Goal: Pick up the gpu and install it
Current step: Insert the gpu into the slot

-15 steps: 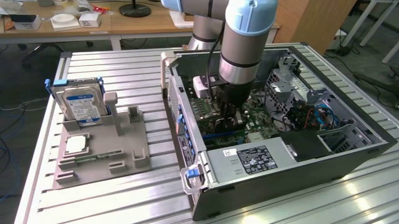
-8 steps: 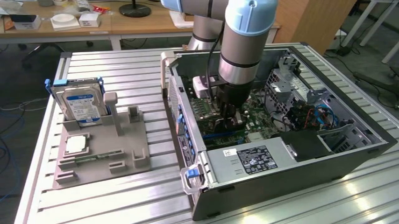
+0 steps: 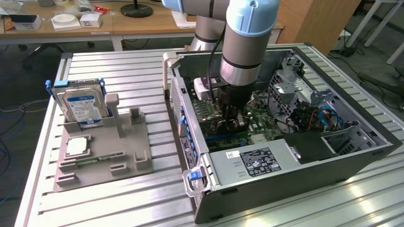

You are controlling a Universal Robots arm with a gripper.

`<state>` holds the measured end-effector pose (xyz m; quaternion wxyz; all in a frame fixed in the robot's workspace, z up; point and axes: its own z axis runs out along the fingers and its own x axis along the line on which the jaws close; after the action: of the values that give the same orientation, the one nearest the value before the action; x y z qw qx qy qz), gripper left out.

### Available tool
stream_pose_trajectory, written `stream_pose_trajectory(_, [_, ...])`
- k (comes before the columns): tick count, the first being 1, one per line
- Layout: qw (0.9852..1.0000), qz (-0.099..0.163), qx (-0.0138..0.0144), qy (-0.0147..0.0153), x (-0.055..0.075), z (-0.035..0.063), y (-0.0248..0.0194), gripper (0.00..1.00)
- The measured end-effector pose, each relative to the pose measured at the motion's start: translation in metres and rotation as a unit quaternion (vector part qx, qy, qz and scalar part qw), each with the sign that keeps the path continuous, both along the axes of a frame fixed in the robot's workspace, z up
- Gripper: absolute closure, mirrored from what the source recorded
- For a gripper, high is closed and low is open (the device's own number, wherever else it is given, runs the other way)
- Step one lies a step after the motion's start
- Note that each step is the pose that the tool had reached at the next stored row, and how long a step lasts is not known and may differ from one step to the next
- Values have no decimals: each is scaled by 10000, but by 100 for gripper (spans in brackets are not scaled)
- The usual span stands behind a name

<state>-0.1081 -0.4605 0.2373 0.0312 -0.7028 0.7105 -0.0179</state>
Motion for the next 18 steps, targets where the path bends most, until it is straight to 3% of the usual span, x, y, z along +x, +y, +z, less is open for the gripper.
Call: stream_pose_trajectory(18, [10000,-2,0,1,23,0,0,73])
